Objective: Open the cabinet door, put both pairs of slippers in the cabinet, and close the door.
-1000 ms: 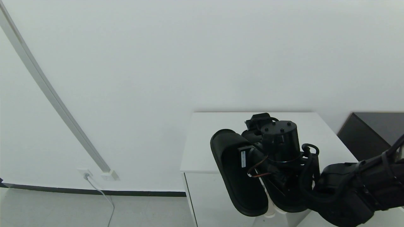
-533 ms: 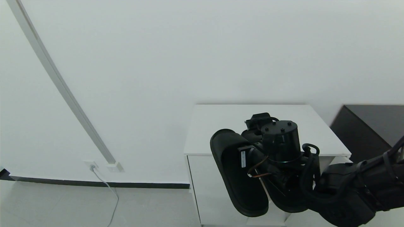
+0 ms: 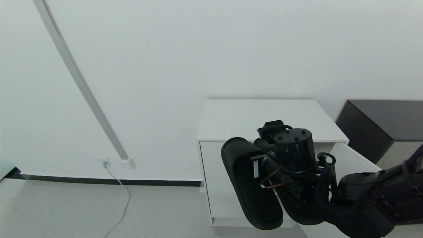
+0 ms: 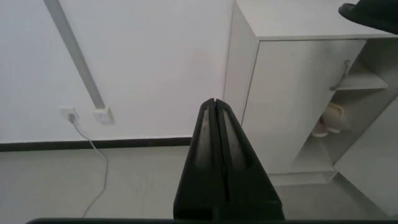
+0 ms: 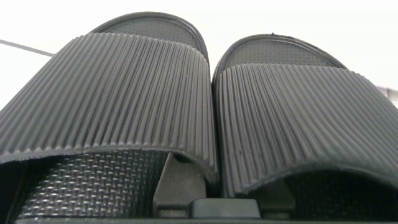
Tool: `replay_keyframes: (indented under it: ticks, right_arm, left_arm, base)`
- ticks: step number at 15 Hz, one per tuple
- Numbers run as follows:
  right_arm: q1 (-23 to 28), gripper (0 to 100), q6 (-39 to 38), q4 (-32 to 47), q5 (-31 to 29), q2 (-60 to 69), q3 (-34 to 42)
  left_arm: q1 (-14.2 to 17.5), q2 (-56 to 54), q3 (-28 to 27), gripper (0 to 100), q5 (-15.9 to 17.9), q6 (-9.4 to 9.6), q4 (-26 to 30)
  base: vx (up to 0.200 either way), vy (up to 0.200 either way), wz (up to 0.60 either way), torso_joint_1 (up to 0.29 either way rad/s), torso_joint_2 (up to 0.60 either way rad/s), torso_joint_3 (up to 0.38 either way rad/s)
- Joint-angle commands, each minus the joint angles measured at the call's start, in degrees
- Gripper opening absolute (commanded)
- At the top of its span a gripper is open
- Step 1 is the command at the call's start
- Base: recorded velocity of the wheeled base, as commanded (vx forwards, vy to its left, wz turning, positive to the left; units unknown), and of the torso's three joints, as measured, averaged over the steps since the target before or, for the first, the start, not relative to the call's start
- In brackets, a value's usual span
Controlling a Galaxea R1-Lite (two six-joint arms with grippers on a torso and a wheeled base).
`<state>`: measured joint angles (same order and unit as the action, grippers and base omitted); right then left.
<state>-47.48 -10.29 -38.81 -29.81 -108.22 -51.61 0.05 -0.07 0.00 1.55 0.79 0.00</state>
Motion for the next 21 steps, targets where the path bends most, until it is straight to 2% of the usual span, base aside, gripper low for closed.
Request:
replay_keyframes:
  ticks: [1,9,19,21]
  right_arm:
    - [0.02,0,0.01,-0.03,0.01,-0.07,0.29]
    - [-0.07,0,0.01,-0.03,0.01,-0.15,0.64]
    - [-0.07,0,0.01,-0.03,-0.08,-0.07,1.25]
    - [-1.47,0,0.01,-0.21,-0.08,0.29,1.78]
  left_arm:
    - [0.04,0.07,0.0,0,0.03,0.0,0.0]
    - [0.04,0.07,0.0,0,-0.05,0.0,0.0]
    - [0.04,0.07,0.0,0,-0.05,0.0,0.0]
    - [0.04,0.07,0.0,0,0.03,0.0,0.0]
  base:
    - [0.0,0.0,0.0,0.0,0.0,0.0]
    - [0.0,0.0,0.0,0.0,0.0,0.0]
    - [0.0,-0.2,0.0,0.002,0.0,0.002]
    - [0.0,-0.2,0.0,0.0,0.0,0.002]
